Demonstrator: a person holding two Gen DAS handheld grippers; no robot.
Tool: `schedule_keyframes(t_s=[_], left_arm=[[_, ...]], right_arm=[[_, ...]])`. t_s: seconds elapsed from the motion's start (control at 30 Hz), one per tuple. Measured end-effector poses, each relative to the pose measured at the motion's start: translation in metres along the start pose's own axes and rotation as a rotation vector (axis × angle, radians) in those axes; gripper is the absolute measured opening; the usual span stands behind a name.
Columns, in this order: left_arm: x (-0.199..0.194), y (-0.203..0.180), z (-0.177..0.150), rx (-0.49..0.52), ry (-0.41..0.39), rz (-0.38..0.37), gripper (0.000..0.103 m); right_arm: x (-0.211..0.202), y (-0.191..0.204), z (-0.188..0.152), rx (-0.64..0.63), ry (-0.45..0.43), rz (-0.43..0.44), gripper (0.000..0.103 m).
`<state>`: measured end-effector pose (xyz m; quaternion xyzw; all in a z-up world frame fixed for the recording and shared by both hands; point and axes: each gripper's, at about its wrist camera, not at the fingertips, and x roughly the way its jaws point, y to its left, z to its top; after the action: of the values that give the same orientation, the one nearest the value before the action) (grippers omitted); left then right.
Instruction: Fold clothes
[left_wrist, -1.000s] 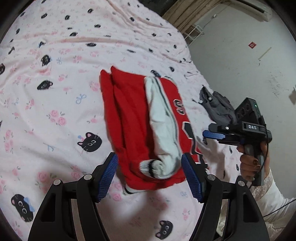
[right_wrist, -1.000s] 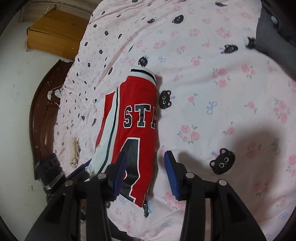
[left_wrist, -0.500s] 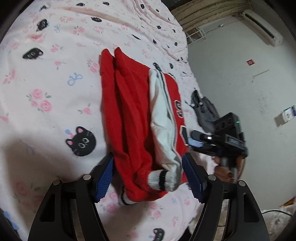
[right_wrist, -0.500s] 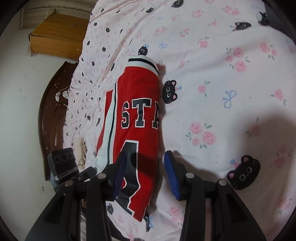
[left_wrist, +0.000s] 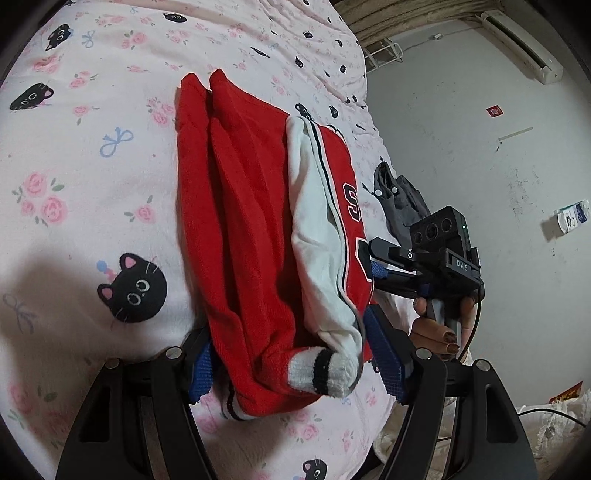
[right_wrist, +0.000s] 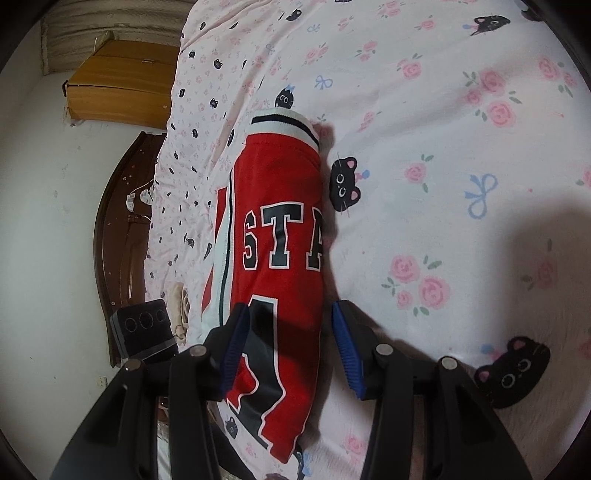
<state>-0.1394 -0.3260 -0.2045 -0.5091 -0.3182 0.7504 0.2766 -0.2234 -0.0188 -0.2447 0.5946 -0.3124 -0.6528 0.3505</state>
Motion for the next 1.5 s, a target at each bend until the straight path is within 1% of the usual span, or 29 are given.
schedule_keyframes(t_s=[0.17,0.3,0.37,0.47,0.67,0.7,0.73,0.77,0.8,0.97,1.03,1.2,1.27,1.37,1.5], left_arm=[[-0.003,0.006,0.003,-0.028,-0.009,-0.028,0.067],[-0.004,0.009,0.003,-0.042,0.0,-0.045,0.068],[-0.004,0.008,0.001,-0.038,0.004,-0.042,0.068],[-0.004,0.007,-0.002,-0.022,0.011,-0.027,0.068],[-0.005,0.009,-0.005,-0.033,0.004,-0.017,0.067],[-0.005,0.008,-0.006,-0.028,0.0,-0.014,0.062],[-0.004,0.008,-0.006,-0.025,-0.002,-0.015,0.043],[-0.002,0.008,-0.007,-0.026,-0.001,-0.021,0.035],[-0.001,0.008,-0.008,-0.028,0.001,-0.027,0.033],[-0.003,0.003,-0.008,-0.007,-0.008,-0.021,0.027],[-0.006,0.001,-0.009,-0.003,-0.019,-0.02,0.025],[-0.016,-0.012,-0.013,0.006,-0.049,-0.034,0.024],[-0.026,-0.02,-0.016,0.018,-0.065,-0.026,0.024],[-0.049,-0.031,-0.018,0.023,-0.099,-0.006,0.024],[-0.081,-0.034,-0.022,0.012,-0.13,0.024,0.024]], right_arm=[[0.007,-0.001,0.004,0.01,-0.007,0.019,0.048],[0.012,0.0,0.007,0.012,-0.011,0.029,0.048],[0.014,0.0,0.007,0.01,-0.013,0.034,0.048],[0.016,0.003,0.004,-0.015,-0.015,0.018,0.048],[0.016,0.001,-0.003,-0.03,-0.017,0.029,0.046],[0.016,0.002,-0.004,-0.029,-0.016,0.026,0.039],[0.017,0.002,-0.004,-0.026,-0.005,0.033,0.035],[0.018,0.002,-0.005,-0.023,0.005,0.039,0.026],[0.017,0.002,-0.006,-0.025,0.004,0.043,0.021],[0.013,0.009,-0.008,-0.034,-0.004,0.063,0.012],[0.01,0.015,-0.009,-0.047,-0.007,0.065,0.011],[0.0,0.031,-0.013,-0.079,-0.012,0.06,0.01],[-0.006,0.039,-0.015,-0.086,-0.012,0.073,0.01],[-0.011,0.056,-0.017,-0.112,-0.003,0.069,0.01],[-0.007,0.092,-0.016,-0.166,0.03,0.064,0.01]])
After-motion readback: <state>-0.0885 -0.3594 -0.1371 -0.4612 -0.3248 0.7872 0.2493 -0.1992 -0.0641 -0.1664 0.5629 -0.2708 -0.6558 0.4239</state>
